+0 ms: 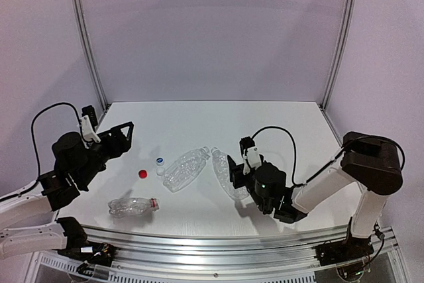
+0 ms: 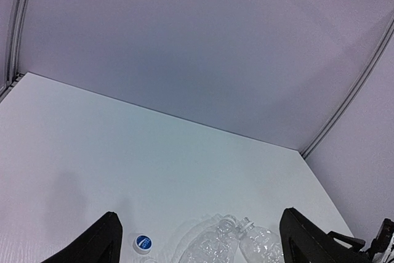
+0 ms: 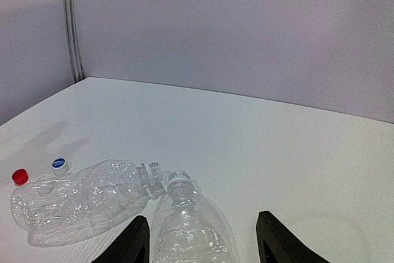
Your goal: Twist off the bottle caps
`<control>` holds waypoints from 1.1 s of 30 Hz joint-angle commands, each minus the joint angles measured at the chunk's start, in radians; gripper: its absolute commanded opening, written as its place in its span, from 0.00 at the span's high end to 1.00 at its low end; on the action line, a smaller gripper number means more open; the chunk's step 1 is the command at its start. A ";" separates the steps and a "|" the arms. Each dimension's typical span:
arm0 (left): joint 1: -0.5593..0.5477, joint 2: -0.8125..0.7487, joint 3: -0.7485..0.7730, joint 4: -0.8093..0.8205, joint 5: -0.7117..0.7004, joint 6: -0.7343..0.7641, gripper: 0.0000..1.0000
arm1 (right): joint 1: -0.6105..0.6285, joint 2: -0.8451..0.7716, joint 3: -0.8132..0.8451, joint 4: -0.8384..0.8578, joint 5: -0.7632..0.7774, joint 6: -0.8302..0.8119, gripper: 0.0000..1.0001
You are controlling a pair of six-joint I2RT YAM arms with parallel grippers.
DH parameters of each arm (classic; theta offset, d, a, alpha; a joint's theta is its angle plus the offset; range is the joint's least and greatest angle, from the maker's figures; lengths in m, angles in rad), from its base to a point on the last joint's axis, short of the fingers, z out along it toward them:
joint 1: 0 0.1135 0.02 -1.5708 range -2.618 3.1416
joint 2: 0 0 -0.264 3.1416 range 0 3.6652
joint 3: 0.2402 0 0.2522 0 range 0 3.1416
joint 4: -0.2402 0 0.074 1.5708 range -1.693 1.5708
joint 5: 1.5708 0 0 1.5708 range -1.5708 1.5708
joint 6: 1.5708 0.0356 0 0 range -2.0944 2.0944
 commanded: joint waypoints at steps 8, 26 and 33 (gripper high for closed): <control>-0.007 -0.029 -0.011 -0.032 0.008 0.015 0.12 | 0.010 -0.368 0.162 -0.830 -0.152 0.316 0.13; -0.011 -0.041 0.074 -0.164 0.012 0.056 0.01 | 0.010 -0.948 0.131 -1.271 -0.397 0.450 0.01; -0.013 -0.018 0.077 -0.157 0.024 0.052 0.01 | 0.010 -1.145 -0.024 -1.107 -0.439 0.398 0.01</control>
